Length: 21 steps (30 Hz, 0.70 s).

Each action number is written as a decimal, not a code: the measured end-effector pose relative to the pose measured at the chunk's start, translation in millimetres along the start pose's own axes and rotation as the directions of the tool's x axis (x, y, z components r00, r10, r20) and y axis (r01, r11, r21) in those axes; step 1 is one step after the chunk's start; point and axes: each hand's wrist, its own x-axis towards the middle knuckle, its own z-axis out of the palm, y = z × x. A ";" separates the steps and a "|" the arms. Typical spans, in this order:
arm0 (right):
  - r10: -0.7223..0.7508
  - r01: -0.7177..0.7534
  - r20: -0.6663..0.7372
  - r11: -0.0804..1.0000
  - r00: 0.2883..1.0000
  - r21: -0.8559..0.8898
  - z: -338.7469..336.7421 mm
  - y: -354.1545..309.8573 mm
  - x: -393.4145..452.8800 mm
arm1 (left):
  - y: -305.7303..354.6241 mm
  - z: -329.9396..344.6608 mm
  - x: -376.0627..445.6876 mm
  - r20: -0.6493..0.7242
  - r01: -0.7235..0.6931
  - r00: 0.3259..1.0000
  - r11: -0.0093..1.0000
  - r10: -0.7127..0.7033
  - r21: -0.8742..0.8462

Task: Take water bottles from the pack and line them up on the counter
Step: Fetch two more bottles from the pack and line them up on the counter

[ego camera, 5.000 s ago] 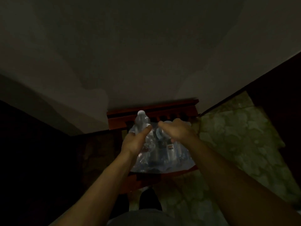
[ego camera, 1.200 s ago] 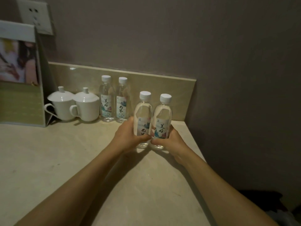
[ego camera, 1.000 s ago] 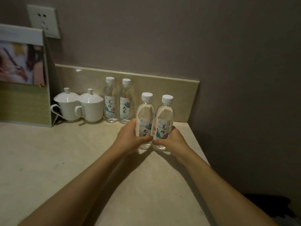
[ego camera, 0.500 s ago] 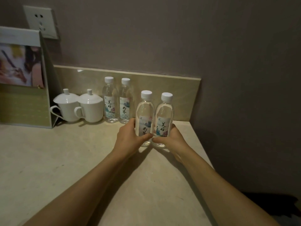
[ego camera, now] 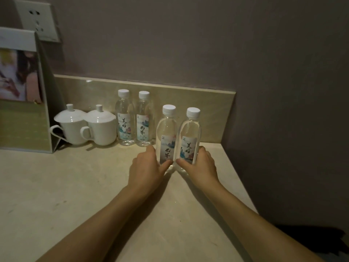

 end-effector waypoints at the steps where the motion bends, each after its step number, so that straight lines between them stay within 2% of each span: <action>1: 0.004 -0.004 -0.006 1.000 1.000 -0.001 2.3 -0.7 2.8 | -0.7 1.3 3.9 -0.007 0.001 1.000 1.000 -0.001 -0.004; 10: 0.049 -0.049 -0.015 0.999 0.999 -0.002 17.6 -14.9 33.1 | -10.9 10.9 37.8 -0.047 0.030 0.998 0.999 -0.031 -0.010; 21: 0.016 -0.017 -0.014 0.999 1.000 -0.030 29.1 -21.3 59.0 | -11.6 20.4 64.1 -0.105 0.024 0.994 0.999 -0.029 -0.046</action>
